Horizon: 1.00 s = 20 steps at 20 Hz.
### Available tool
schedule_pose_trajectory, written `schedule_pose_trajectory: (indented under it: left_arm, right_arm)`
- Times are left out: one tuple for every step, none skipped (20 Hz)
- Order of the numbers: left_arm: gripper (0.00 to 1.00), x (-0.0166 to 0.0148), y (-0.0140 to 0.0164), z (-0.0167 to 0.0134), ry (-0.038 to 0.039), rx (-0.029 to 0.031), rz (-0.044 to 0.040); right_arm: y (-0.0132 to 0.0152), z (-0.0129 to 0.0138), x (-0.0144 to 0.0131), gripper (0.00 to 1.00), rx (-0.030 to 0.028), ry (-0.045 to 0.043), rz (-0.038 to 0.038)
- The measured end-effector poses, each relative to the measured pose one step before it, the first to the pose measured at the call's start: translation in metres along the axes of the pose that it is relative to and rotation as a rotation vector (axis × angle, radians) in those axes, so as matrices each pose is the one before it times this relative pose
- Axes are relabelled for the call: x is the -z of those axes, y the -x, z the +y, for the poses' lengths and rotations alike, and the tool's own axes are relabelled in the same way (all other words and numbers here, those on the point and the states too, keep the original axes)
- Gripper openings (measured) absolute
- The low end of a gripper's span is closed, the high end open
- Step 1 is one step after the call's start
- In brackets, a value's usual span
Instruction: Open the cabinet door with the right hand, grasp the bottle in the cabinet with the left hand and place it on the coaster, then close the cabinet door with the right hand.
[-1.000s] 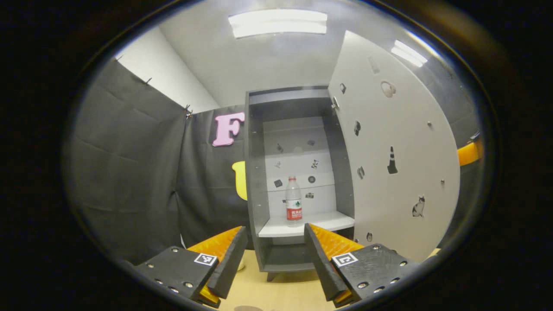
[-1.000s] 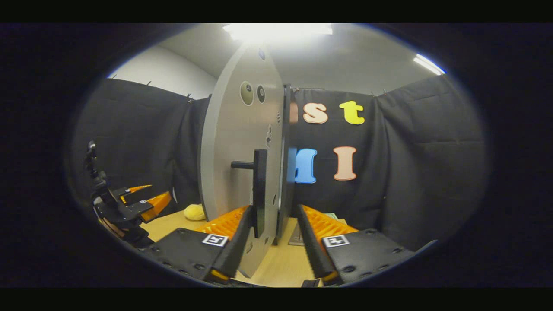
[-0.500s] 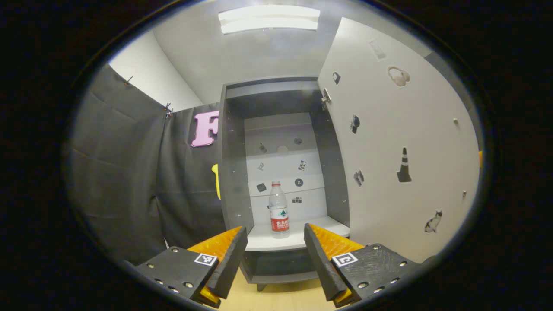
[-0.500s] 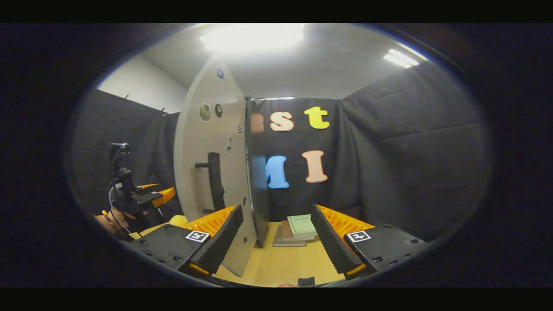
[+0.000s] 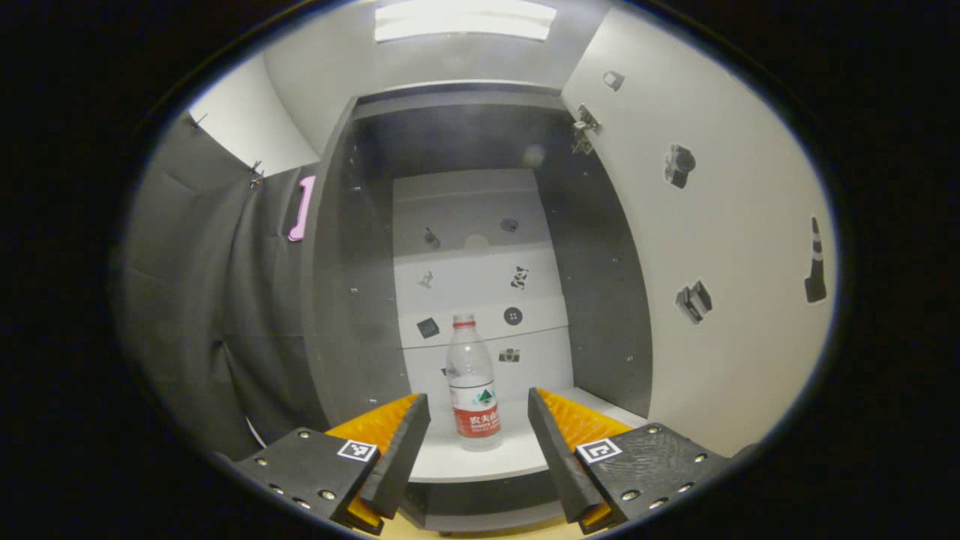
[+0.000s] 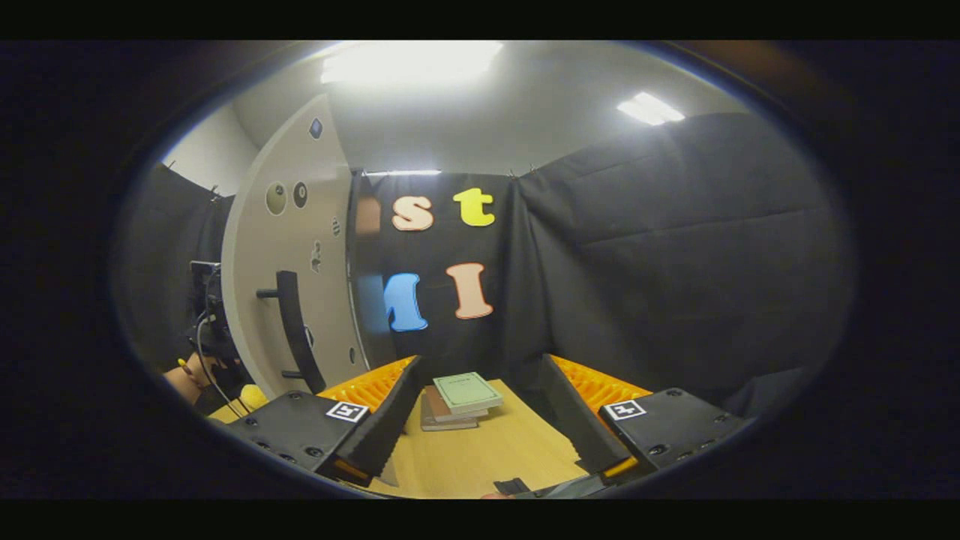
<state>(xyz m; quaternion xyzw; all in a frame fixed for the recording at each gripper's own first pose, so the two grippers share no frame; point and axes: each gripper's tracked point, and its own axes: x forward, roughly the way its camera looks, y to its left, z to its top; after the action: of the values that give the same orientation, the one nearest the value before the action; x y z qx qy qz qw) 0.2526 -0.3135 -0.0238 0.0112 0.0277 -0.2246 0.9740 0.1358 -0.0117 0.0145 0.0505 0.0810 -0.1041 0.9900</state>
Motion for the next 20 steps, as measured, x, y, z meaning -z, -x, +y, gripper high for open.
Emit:
schedule_pose_trajectory:
  left_arm:
    - [0.83,0.00639,-0.01309,0.00125,-0.00017,-0.00251,0.00193]
    - [0.78,0.00571,-0.01262,0.00004,0.00206,-0.00104,0.00157]
    - [0.78,0.00453,-0.00996,-0.00006,0.00429,-0.00212,0.00133]
    - [0.79,0.00539,-0.00959,0.00044,0.00401,0.00198,0.00612]
    - [0.81,0.00439,-0.01,0.00136,0.00318,0.00236,0.00578]
    - [0.81,0.00479,-0.01133,0.00348,0.00356,-0.00453,-0.00149]
    - [0.78,0.00423,-0.00916,0.00299,0.00397,-0.0041,0.00517]
    - [0.79,0.00443,-0.00605,0.00257,0.0058,-0.00549,0.00731]
    - [0.78,0.005,-0.00816,0.00136,0.00942,-0.00177,0.01125]
    - [0.78,0.0051,-0.00742,0.00032,0.00802,0.00254,0.00896]
    - [0.81,0.00503,-0.00643,0.00088,0.00534,0.00171,0.00892]
    - [0.81,0.00416,-0.00488,0.00029,0.00137,0.00396,0.00712]
    - [0.81,0.00328,-0.00613,0.00022,-0.00077,0.00021,0.00152]
    - [0.81,0.0032,-0.00458,-0.00211,-0.00046,0.00779,0.00528]
    - [0.78,0.0034,-0.00468,-0.0016,-0.00339,0.0051,0.00677]
    - [0.81,0.00311,-0.00466,0.00015,-0.00598,-0.00079,0.00596]
    - [0.81,0.00278,-0.00278,-0.00054,-0.00554,-0.0018,0.00586]
    - [0.81,0.00184,-0.00109,0.00099,-0.00613,-0.00446,0.00527]
    - [0.81,0.00042,0.0005,0.00055,-0.00197,-0.00586,0.0018]
    - [0.78,-0.00144,-0.00026,0.00106,0.00344,-0.00588,-0.002]
  right_arm:
    - [-0.00059,0.00094,0.00154,0.98,0.01806,0.01064,0.00426]
    - [-0.001,0.0023,0.00078,0.98,0.01413,0.00838,0.00409]
    - [-0.00132,0.00291,0.00182,0.98,0.0129,0.0082,0.00436]
    - [-0.00028,0.00259,0.00096,0.98,0.01091,0.00857,0.00463]
    - [-0.00089,0.00261,0.00248,0.98,0.01102,0.00996,0.00394]
    - [-0.00165,0.00251,0.00136,0.93,0.01222,0.01192,0.00491]
    - [-0.00073,0.00177,0.00228,0.93,0.01052,0.01161,0.00636]
    - [-0.00033,0.00228,0.00194,0.98,0.00916,0.01015,0.00589]
    - [-0.00064,0.00158,0.0008,0.93,0.00962,0.00884,0.0043]
    - [-0.00128,0.00215,0.00048,0.98,0.00858,0.00694,0.00415]
    - [-0.00162,0.00193,0.0007,0.98,0.00684,0.00481,0.00471]
    - [-0.00094,0.00242,0.00024,0.98,0.0042,0.00363,0.00354]
    - [-0.00113,0.00196,0.00009,0.98,0.00566,0.00311,0.00303]
    - [-0.00078,0.00172,0.00004,0.98,0.00447,0.00358,0.00237]
    - [0.00016,0.00137,0.00083,0.98,0.00383,0.0044,0.00234]
    - [0.00052,0.00146,0.00048,0.98,0.00323,0.00491,0.00182]
    - [0.00074,0.00163,-0.00035,0.98,0.00066,0.0056,-0.00015]
    - [0.0011,0.00116,-0.00096,0.98,0.00098,0.00542,-0.00177]
    - [0.00127,0.00024,-0.00105,0.98,0.00117,0.00452,-0.00222]
    - [0.00045,0.00003,-0.00144,0.99,0.00069,0.00277,-0.0037]
